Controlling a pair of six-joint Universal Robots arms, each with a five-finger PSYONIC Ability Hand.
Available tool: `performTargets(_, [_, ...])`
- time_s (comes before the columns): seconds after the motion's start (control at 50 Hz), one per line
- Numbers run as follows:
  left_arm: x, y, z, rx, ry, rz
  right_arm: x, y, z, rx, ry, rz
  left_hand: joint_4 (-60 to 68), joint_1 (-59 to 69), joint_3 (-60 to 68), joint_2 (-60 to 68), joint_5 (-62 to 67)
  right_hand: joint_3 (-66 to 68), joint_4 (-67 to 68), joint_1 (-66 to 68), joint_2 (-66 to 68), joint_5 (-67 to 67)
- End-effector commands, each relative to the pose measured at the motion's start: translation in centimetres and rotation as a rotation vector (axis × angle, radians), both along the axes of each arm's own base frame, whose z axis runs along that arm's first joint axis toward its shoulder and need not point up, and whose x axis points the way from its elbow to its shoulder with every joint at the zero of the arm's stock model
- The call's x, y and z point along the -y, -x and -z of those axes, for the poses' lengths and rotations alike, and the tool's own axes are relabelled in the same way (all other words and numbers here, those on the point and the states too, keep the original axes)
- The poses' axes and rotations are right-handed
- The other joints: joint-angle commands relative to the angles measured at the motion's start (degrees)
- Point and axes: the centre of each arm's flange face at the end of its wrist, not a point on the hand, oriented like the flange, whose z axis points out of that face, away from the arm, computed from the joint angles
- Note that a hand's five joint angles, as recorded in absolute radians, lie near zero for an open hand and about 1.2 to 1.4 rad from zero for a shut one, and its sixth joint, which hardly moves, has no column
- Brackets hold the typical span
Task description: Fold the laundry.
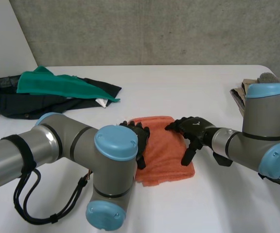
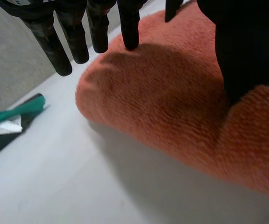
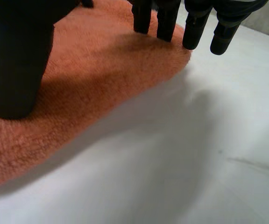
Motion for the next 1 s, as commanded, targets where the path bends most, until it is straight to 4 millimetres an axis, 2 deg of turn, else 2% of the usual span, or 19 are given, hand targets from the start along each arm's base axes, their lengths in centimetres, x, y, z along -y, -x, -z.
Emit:
performTargets(0.02, [-0.8,-0.5,-0.8,0.030,-0.033,0.014,0.0,0.2,-0.9,-0.140,0.141,-0.006,0.5,-0.1,0.1,0.3,1.0,-2.2,-2.1,-3.1,-2.3,-2.8])
performTargets(0.04, [-0.5,-0.5,-2.2,0.002,-0.009,0.014,-0.2,0.2,-1.5,-0.155,0.180,-0.002,0.4,-0.3,-0.1,0.1,0.8,-2.2,-2.1,-3.1,-2.3,-2.8])
performTargets(0.1, [0.3,-0.7,-4.7,-0.048,0.027,0.014,-0.4,0.0,-3.1,-0.141,0.255,0.012,0.0,-0.6,-0.4,-0.2,0.5,-2.2,-2.1,-3.1,-2.3,-2.8])
performTargets(0.12, [0.9,-0.8,-6.4,-0.088,0.054,0.022,-0.7,0.1,-3.8,-0.127,0.296,0.016,0.2,-0.5,-0.2,-0.1,0.6,-2.2,-2.1,-3.1,-2.3,-2.8])
performTargets(0.14, [1.1,-0.9,-7.4,-0.110,0.069,0.032,-1.0,0.1,-4.0,-0.122,0.314,0.013,0.5,-0.1,0.1,0.3,1.0,-2.2,-2.1,-3.1,-2.3,-2.8])
performTargets(0.2, [2.0,-1.0,-10.9,-0.199,0.123,0.110,-2.9,0.3,-4.5,-0.089,0.376,-0.002,0.9,0.2,0.4,0.6,1.3,-2.2,-2.1,-3.1,-2.3,-2.8])
performTargets(0.24, [2.0,-0.9,-12.8,-0.251,0.149,0.202,-5.1,0.1,-4.0,-0.075,0.408,-0.040,1.4,0.7,0.9,1.1,1.8,-2.2,-2.1,-3.1,-2.3,-2.8])
performTargets(0.32, [1.5,-0.6,-14.3,-0.296,0.144,0.379,-8.4,0.0,-1.6,-0.054,0.408,-0.109,1.4,0.7,0.9,1.1,1.8,-2.2,-2.1,-3.1,-2.3,-2.8])
performTargets(0.38, [1.1,-0.4,-14.7,-0.312,0.133,0.463,-10.6,-0.2,0.0,-0.043,0.399,-0.159,1.4,0.7,0.9,1.1,1.8,-2.2,-2.1,-3.1,-2.3,-2.8])
performTargets(0.44, [0.6,-0.5,-14.7,-0.316,0.104,0.494,-11.5,-0.3,0.9,-0.041,0.405,-0.173,1.0,0.4,0.6,0.8,1.5,-2.2,-2.1,-3.1,-2.3,-2.8])
performTargets(0.64, [0.5,-0.5,-14.6,-0.329,0.085,0.488,-9.7,-0.8,2.5,-0.050,0.489,-0.162,1.2,0.5,0.8,0.9,1.6,-2.2,-2.1,-3.1,-2.3,-2.8])
performTargets(0.86, [0.9,-0.7,-14.7,-0.336,0.084,0.445,-8.8,-1.5,2.6,-0.037,0.532,-0.165,1.2,0.5,0.8,0.9,1.6,-2.2,-2.1,-3.1,-2.3,-2.8])
performTargets(0.96, [1.0,-0.8,-14.6,-0.349,0.071,0.437,-8.3,-1.8,3.2,-0.039,0.524,-0.166,1.0,0.4,0.6,0.8,1.5,4.1,4.2,3.2,4.0,3.5])
performTargets(1.0, [1.0,-0.8,-14.5,-0.352,0.066,0.438,-8.1,-1.8,3.2,-0.039,0.528,-0.166,1.0,0.4,0.6,0.8,1.5,11.3,11.4,10.4,11.2,10.7])
